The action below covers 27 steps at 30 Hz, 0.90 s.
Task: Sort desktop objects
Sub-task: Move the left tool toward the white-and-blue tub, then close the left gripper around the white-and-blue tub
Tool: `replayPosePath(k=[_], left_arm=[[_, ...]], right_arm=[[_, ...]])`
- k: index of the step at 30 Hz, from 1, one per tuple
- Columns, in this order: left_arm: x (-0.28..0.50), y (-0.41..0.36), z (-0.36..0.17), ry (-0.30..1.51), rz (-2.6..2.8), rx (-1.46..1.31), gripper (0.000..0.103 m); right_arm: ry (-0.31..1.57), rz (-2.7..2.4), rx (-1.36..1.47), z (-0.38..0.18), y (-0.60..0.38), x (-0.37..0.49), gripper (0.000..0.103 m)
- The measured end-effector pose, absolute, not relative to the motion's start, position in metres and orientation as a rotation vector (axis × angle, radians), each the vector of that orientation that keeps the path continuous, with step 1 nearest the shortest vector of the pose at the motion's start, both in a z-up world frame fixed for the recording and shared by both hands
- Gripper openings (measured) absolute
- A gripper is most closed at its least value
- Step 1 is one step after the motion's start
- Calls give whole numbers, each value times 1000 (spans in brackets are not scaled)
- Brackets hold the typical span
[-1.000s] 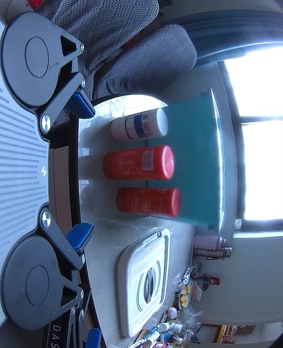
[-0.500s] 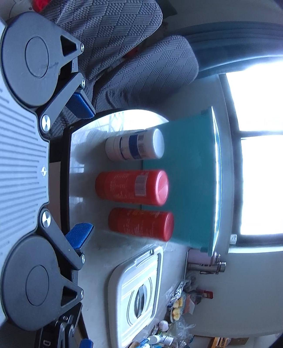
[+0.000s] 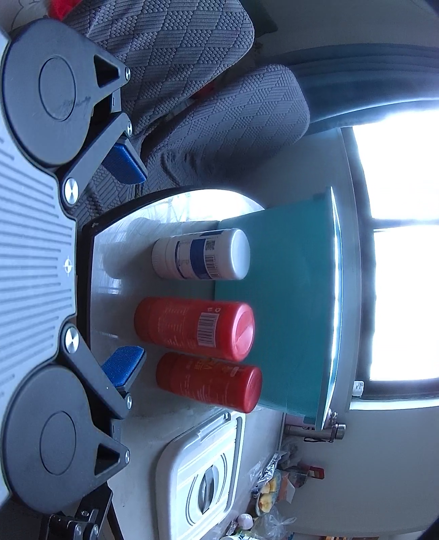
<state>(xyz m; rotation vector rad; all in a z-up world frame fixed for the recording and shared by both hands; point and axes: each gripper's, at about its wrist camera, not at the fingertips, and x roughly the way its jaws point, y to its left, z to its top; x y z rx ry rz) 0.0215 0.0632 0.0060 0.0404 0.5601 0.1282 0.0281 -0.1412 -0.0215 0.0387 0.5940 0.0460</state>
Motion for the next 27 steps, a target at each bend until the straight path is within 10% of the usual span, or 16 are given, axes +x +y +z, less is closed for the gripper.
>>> replayPosePath(k=[27], left_arm=[[56, 95, 3, 550, 145, 45, 103]], right_arm=[[610, 29, 44, -26, -115, 50, 98]])
